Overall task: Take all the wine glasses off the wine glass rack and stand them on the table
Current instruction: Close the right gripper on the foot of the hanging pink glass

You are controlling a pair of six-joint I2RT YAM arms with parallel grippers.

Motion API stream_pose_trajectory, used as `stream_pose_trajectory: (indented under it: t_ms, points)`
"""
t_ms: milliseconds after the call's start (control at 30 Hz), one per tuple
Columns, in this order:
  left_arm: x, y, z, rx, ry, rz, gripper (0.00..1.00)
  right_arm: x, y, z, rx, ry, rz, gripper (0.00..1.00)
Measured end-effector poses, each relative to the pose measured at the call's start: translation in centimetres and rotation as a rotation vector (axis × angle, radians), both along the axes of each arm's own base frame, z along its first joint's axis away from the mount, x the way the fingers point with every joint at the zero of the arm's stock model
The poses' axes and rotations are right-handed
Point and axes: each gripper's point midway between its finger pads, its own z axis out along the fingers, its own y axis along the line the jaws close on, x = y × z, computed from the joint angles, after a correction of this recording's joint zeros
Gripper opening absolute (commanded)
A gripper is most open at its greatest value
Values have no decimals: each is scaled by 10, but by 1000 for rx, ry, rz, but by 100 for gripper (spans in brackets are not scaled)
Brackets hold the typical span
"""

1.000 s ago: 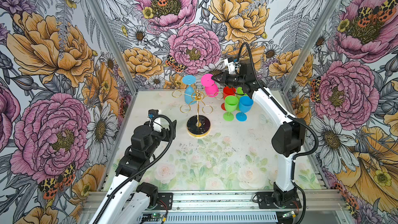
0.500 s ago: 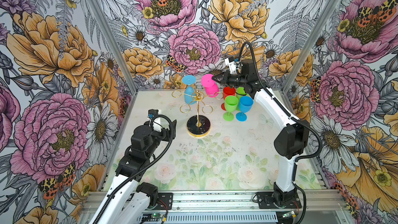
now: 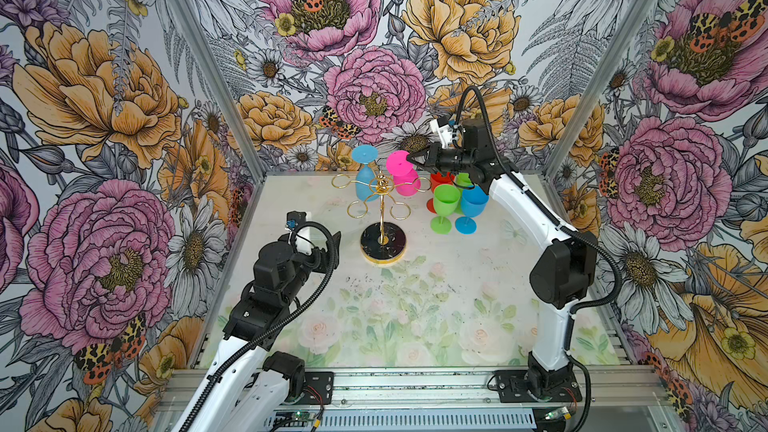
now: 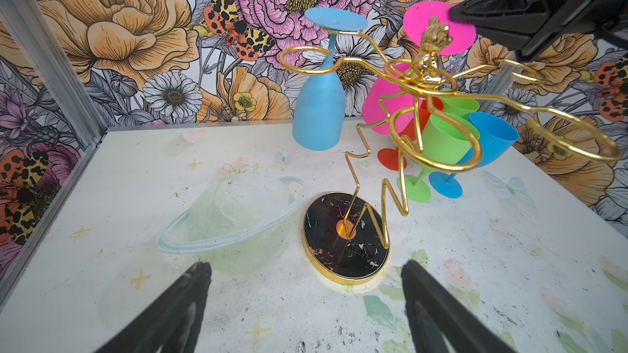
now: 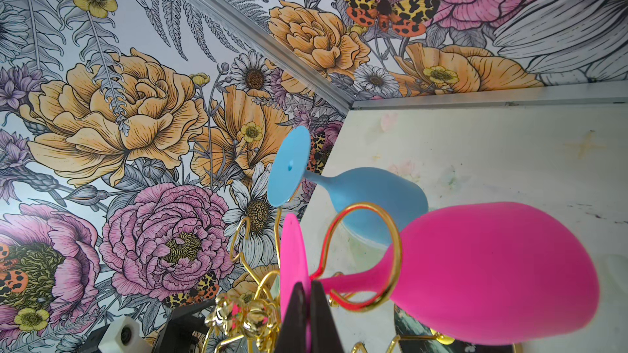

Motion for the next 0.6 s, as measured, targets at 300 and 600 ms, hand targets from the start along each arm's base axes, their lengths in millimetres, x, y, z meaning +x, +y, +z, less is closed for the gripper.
stream_pose_trajectory:
  t_ms: [300,600]
  points:
    - [0,0,0,0,0,0,90,-20,-5,9,0,-9,11,0]
    - [2,-2,-5,4,18,-5,90,-36,-14,29,6,-55,9,0]
